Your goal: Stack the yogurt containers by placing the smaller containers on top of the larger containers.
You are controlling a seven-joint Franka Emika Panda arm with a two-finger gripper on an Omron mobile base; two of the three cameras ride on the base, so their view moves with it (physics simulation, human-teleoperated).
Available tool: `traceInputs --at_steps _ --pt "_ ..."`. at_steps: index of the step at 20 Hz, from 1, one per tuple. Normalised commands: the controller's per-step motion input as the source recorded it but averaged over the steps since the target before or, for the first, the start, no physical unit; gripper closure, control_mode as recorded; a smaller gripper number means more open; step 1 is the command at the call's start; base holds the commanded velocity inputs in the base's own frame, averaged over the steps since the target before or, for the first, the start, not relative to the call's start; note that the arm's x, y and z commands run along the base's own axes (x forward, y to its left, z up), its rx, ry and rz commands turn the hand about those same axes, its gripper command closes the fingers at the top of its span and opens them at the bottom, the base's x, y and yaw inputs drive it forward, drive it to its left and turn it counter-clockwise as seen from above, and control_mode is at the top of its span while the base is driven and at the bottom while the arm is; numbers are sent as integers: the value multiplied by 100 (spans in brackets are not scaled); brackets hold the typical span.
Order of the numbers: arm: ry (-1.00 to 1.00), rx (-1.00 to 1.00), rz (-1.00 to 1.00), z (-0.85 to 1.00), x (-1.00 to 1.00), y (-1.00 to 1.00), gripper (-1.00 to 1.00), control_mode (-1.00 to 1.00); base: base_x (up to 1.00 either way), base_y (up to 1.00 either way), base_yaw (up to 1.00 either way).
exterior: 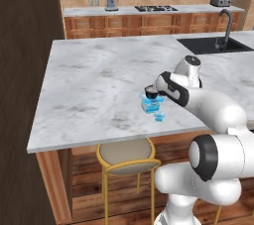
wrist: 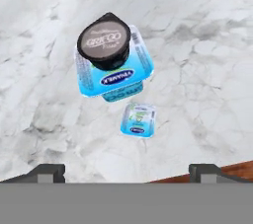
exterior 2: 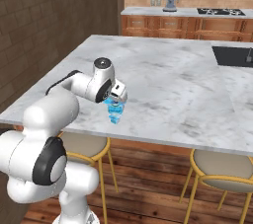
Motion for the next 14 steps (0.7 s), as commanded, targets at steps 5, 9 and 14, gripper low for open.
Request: traceInputs --at_steps 5,9,14 --pt "9 -7 0 -42 0 0 -100 -100 0 0 0" --pt "5 -4 0 -34 0 0 -100 -100 0 0 0" --pt "1 0 0 -28 0 0 -100 -100 0 0 0"
